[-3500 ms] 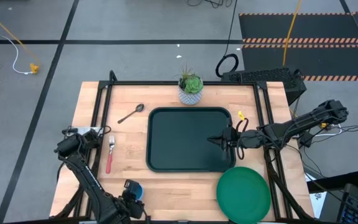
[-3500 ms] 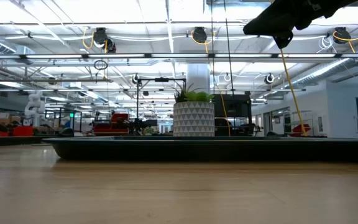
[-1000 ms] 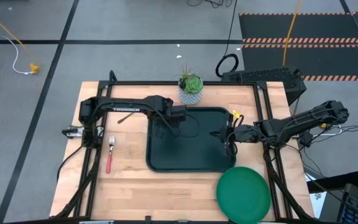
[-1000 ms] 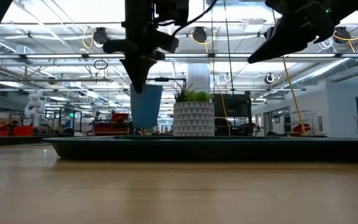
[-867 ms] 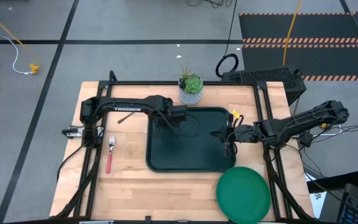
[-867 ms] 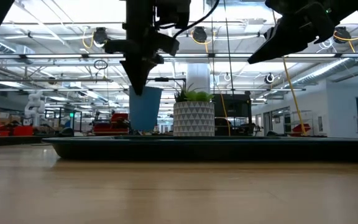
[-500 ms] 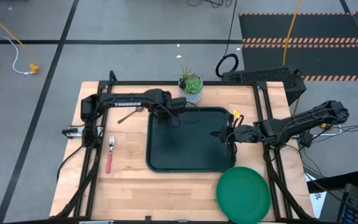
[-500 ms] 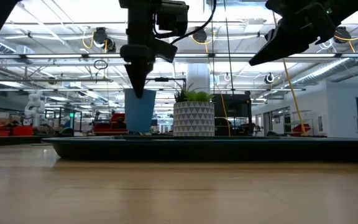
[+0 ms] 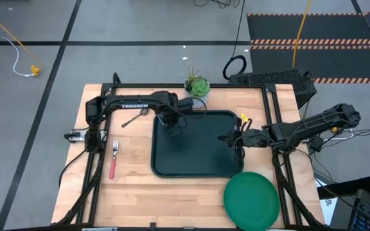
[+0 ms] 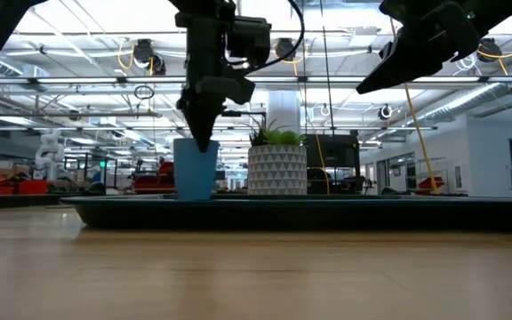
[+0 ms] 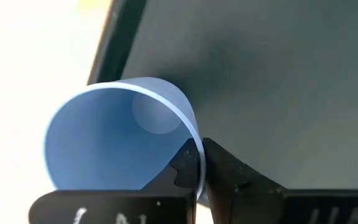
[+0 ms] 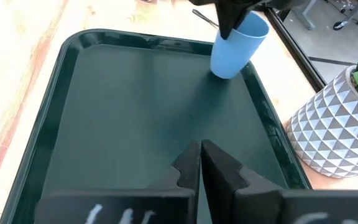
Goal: Pick and place plate/cup/fork/spoon on tray
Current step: Put the blue cup on the black serving tray, then put the green plate to the bottom of the blue cup on the black serving tray
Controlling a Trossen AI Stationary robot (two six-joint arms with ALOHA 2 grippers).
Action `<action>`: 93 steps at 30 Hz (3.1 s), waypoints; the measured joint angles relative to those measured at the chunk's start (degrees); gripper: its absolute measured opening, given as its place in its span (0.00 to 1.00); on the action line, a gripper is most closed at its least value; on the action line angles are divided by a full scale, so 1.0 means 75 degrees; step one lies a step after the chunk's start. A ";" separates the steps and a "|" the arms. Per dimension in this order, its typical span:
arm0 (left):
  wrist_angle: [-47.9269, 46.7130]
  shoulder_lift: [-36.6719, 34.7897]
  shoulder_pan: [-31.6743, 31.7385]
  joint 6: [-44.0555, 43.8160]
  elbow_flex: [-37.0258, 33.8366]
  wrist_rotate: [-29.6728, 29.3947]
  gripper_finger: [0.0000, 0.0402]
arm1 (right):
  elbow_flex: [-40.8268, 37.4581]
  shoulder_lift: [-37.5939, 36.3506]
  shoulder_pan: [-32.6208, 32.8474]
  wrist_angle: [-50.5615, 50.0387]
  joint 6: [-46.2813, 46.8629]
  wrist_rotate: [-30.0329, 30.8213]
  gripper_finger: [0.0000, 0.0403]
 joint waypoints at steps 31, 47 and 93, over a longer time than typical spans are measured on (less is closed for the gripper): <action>0.0349 -0.0032 0.0158 0.0000 -0.0601 -0.0373 0.21 | -0.0003 0.0000 0.0017 -0.0024 -0.0002 0.0000 0.02; 0.0362 -0.1611 -0.0218 -0.0379 -0.0593 -0.1033 0.21 | 0.0069 0.0003 0.0516 -0.0155 0.0918 0.0000 0.24; 0.3444 -0.3331 -0.6132 -0.2510 -0.2796 -0.4245 0.20 | 0.5173 0.5719 0.6428 -0.3968 1.2184 -0.2809 0.49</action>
